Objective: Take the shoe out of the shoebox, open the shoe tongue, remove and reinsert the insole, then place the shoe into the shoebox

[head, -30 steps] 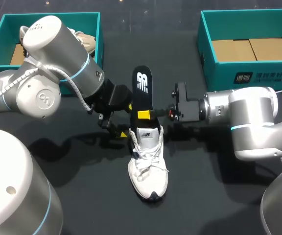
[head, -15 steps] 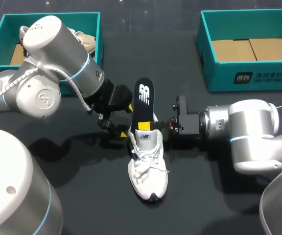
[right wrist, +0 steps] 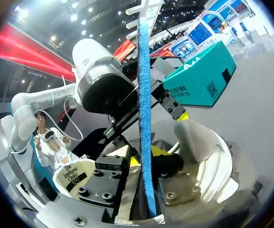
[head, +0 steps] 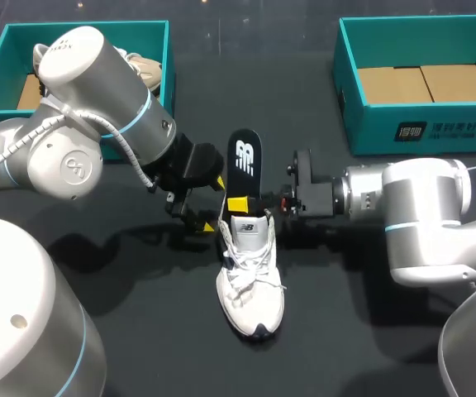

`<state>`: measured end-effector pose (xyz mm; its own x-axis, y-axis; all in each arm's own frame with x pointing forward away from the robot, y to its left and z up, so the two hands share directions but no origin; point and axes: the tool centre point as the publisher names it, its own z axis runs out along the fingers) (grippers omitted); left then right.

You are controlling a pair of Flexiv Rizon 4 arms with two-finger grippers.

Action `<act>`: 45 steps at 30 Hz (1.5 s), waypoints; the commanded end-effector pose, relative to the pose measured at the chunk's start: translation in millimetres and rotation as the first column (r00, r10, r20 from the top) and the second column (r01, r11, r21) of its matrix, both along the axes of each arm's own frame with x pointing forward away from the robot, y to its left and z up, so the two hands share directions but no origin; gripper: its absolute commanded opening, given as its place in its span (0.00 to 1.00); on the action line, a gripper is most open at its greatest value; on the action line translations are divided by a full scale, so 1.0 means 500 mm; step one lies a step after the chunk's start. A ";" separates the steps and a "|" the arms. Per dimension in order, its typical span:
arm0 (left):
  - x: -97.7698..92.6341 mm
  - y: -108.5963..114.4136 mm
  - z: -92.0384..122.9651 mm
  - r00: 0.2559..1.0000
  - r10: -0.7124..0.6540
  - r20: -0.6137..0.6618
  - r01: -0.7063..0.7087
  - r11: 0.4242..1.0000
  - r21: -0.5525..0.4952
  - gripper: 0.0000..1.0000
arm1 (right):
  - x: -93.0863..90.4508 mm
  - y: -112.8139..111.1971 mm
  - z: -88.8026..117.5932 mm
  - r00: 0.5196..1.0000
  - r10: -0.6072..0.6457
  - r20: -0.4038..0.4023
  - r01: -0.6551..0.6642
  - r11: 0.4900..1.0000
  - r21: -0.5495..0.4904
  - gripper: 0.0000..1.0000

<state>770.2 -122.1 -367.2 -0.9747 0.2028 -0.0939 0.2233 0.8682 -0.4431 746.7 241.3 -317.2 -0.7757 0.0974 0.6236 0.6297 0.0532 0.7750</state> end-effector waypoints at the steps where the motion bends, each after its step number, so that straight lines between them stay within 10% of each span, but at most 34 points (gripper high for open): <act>1: 0.000 -0.001 -0.002 1.000 -0.001 0.001 0.001 1.000 0.000 1.00 | 0.003 -0.004 0.013 1.000 0.003 0.005 -0.002 1.000 -0.014 0.22; 11: 0.000 -0.001 -0.002 1.000 -0.001 0.001 0.001 1.000 0.000 1.00 | 0.031 -0.014 0.031 1.000 0.006 0.027 -0.006 1.000 -0.025 0.25; 15: 0.000 -0.001 -0.002 1.000 -0.001 0.001 0.001 1.000 0.000 1.00 | 0.041 -0.014 0.027 1.000 0.009 0.019 -0.009 1.000 -0.030 0.00; 18: 0.000 -0.001 -0.002 1.000 -0.001 0.001 0.001 1.000 0.000 1.00 | 0.041 -0.011 0.014 1.000 0.010 0.001 -0.010 1.000 -0.028 0.00; 39: 0.000 -0.001 -0.002 1.000 -0.001 0.001 0.001 1.000 0.000 1.00 | -0.030 0.001 -0.033 0.996 -0.046 -0.075 0.043 0.998 -0.045 0.00; 41: 0.000 -0.001 -0.002 1.000 -0.001 0.001 0.001 1.000 0.000 1.00 | -0.027 0.003 -0.025 0.997 -0.044 -0.059 0.041 0.998 -0.045 0.22; 45: 0.000 -0.001 -0.002 1.000 -0.001 0.001 0.001 1.000 0.000 1.00 | -0.020 0.005 -0.006 0.999 -0.039 -0.022 0.038 0.998 -0.053 0.35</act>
<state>770.2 -122.2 -367.2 -0.9747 0.2027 -0.0939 0.2233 0.8682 -0.4431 737.6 242.5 -326.7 -0.7550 0.1488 0.6387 0.6517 0.0624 0.7559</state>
